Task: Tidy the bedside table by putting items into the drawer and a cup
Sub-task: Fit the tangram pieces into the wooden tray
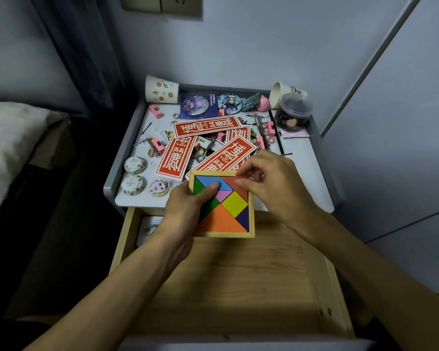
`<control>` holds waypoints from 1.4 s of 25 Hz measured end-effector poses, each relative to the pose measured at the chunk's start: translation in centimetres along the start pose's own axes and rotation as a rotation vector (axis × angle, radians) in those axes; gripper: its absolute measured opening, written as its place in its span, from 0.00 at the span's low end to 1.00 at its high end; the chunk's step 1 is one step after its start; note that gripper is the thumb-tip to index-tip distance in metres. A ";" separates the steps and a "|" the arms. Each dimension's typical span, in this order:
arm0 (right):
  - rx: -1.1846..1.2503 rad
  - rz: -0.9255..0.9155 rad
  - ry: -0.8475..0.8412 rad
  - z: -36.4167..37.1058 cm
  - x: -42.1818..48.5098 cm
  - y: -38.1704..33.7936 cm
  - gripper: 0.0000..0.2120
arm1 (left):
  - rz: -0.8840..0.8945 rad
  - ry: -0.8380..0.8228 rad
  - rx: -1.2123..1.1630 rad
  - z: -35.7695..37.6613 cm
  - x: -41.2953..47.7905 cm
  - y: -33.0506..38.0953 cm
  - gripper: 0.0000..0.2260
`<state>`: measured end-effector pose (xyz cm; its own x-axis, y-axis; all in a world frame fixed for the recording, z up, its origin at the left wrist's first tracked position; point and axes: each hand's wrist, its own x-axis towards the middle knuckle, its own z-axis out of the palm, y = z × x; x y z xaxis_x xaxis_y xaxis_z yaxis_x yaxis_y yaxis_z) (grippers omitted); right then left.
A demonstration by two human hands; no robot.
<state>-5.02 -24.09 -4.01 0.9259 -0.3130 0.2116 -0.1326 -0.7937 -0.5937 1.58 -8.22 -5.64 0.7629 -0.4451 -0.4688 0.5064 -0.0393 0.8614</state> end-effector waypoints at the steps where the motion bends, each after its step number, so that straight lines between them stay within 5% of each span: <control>1: -0.013 0.012 -0.015 0.1 0.0 0.1 0.07 | -0.002 0.002 -0.002 0.0 0.1 0.0 0.09; 5: 0.170 0.233 -0.005 0.0 0.1 0.1 0.10 | 0.000 0.015 -0.018 -0.2 0.1 0.1 0.10; 9: 0.527 0.473 -0.312 -0.3 -0.4 -0.2 0.09 | -0.004 0.019 -0.060 -0.3 0.0 0.2 0.10; 26: 0.692 0.434 -0.398 0.4 -1.4 -0.1 0.12 | 0.033 -0.126 -0.018 -2.5 0.3 1.4 0.18; 32: 0.773 0.509 -0.416 0.3 -3.0 -1.4 0.11 | -0.018 -0.287 0.217 -4.7 -1.4 2.9 0.23; 35: 0.770 0.510 -0.460 1.2 -4.3 -2.6 0.09 | -0.022 -0.290 0.387 -7.2 -2.9 3.7 0.18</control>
<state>-8.27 -20.03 -4.26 0.8903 -0.1609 -0.4259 -0.4347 -0.0224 -0.9003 4.09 -0.64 -2.49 0.5827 -0.6692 -0.4611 0.2922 -0.3569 0.8873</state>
